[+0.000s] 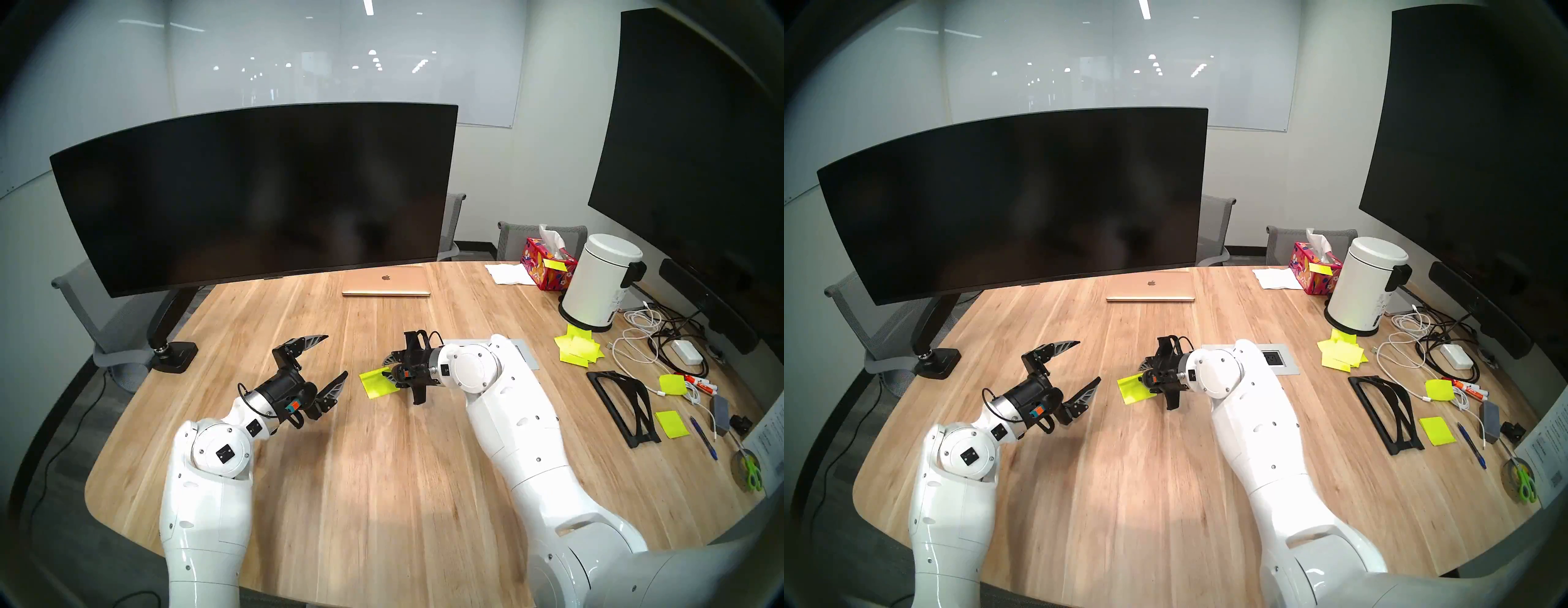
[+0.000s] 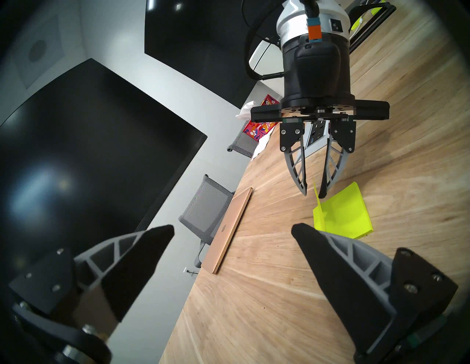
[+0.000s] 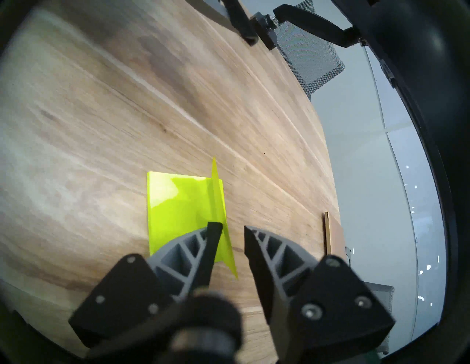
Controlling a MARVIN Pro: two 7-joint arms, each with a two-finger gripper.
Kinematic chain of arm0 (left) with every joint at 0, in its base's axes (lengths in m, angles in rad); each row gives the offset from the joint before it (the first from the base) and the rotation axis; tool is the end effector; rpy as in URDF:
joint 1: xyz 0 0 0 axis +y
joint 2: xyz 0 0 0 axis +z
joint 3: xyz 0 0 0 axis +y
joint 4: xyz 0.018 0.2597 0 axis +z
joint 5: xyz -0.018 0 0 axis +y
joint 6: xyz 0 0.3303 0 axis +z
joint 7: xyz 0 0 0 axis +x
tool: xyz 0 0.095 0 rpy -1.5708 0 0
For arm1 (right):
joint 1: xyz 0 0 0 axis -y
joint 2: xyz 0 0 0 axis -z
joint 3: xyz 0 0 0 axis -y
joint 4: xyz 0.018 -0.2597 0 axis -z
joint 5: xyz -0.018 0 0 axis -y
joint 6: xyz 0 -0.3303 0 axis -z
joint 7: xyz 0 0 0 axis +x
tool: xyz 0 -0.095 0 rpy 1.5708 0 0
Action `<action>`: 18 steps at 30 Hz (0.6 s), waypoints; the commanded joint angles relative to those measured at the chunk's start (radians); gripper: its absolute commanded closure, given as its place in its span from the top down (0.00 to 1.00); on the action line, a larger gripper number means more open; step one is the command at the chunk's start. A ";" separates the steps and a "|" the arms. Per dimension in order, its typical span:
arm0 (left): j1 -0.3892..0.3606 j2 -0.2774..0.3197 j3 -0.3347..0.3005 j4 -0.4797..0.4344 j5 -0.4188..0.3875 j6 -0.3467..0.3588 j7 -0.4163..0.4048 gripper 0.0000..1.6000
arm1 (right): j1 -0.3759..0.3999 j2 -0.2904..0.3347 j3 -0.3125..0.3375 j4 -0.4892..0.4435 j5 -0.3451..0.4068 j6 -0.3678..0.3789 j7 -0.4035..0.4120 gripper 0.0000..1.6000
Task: Peel one sticky note off the pad and stick it onto the monitor, then press it flat
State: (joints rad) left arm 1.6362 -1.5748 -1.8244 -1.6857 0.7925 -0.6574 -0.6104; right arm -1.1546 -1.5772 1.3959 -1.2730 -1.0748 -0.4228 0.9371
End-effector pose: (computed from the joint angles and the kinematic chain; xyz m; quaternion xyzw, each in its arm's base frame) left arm 0.3985 0.0321 -0.2647 -0.4915 0.5245 -0.6801 0.1444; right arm 0.4948 0.1215 -0.2645 0.4522 0.7604 0.4626 0.0568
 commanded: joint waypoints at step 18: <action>-0.005 0.000 0.000 -0.016 0.000 -0.001 0.001 1.00 | 0.020 -0.015 0.030 0.000 0.025 -0.014 0.022 0.00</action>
State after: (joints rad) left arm 1.6361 -1.5752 -1.8247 -1.6857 0.7925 -0.6577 -0.6108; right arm -1.1481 -1.5813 1.4238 -1.2572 -1.0609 -0.4367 0.9576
